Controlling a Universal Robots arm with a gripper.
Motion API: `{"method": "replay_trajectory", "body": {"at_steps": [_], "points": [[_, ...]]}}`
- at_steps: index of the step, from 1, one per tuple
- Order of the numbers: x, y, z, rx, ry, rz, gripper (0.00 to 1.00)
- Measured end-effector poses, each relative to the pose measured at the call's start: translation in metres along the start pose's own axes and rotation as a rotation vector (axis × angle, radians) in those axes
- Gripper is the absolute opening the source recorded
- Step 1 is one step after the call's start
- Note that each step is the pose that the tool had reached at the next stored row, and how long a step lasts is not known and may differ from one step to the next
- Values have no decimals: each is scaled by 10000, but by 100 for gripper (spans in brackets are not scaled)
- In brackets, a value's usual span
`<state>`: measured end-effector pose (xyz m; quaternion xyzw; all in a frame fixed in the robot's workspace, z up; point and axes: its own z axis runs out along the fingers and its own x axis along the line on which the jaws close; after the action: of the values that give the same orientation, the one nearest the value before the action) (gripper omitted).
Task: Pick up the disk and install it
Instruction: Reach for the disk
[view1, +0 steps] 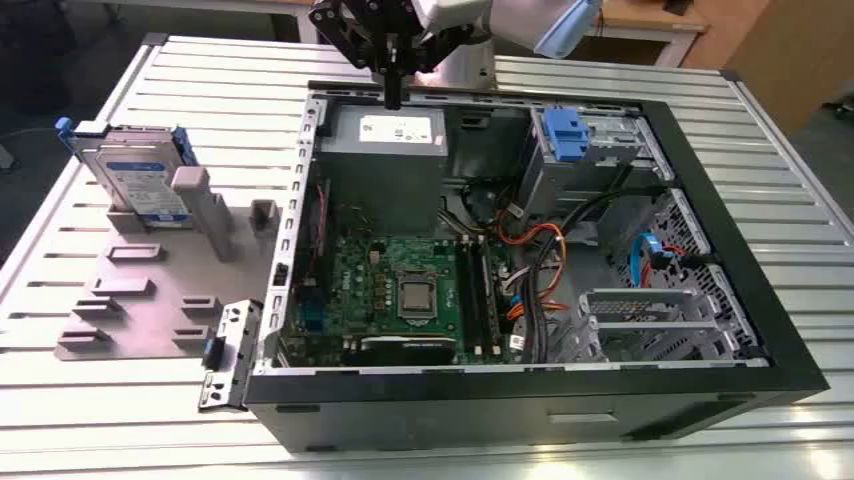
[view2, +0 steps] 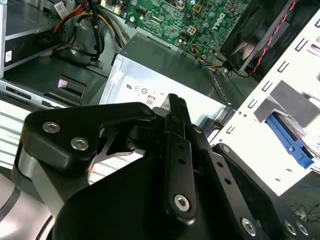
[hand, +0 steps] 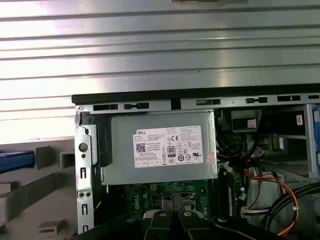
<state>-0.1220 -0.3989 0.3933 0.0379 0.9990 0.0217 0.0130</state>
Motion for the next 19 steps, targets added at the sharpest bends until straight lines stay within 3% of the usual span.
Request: {"method": "replay_trajectory", "body": {"at_steps": [7,19], "points": [[7,0,0,0,-1,1,11],[104,-8,0,-1,-1,0,11]]}}
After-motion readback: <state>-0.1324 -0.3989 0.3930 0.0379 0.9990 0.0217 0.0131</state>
